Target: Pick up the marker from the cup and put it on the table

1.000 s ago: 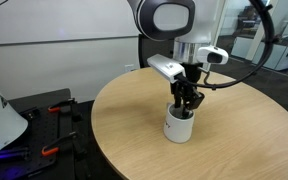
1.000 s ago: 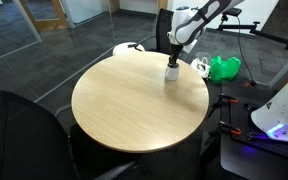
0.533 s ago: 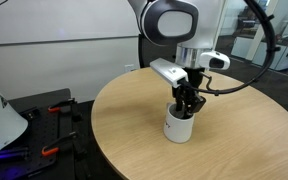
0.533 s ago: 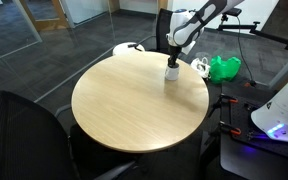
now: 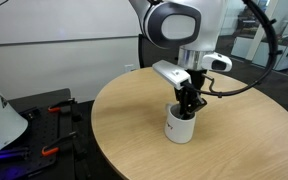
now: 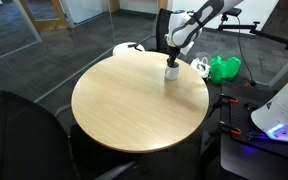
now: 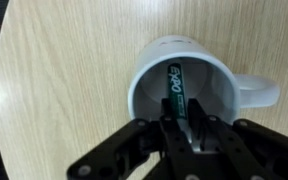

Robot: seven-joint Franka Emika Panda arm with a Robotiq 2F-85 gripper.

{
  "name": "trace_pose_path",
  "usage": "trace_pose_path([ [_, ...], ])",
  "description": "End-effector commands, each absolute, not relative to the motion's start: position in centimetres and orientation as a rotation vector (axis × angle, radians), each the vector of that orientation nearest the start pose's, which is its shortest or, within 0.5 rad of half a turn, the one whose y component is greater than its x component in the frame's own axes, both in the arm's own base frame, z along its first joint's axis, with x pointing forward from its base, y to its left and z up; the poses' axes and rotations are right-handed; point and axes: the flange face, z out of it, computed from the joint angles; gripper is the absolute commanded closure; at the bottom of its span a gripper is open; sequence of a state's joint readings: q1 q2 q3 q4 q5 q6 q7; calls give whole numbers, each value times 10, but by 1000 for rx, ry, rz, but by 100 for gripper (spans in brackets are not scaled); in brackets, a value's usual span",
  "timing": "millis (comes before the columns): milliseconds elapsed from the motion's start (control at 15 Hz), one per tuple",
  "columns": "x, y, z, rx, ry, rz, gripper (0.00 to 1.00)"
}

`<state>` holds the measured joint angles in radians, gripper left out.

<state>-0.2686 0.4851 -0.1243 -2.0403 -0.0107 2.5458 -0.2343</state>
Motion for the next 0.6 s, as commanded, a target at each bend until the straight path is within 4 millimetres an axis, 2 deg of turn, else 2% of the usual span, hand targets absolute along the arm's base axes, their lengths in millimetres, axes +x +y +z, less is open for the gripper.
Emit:
trace_pose_path([
  [0, 556, -225, 215, -3201, 212, -16, 95],
  [333, 548, -219, 237, -3210, 202, -86, 95],
  [533, 541, -215, 259, -3214, 204, -144, 95],
])
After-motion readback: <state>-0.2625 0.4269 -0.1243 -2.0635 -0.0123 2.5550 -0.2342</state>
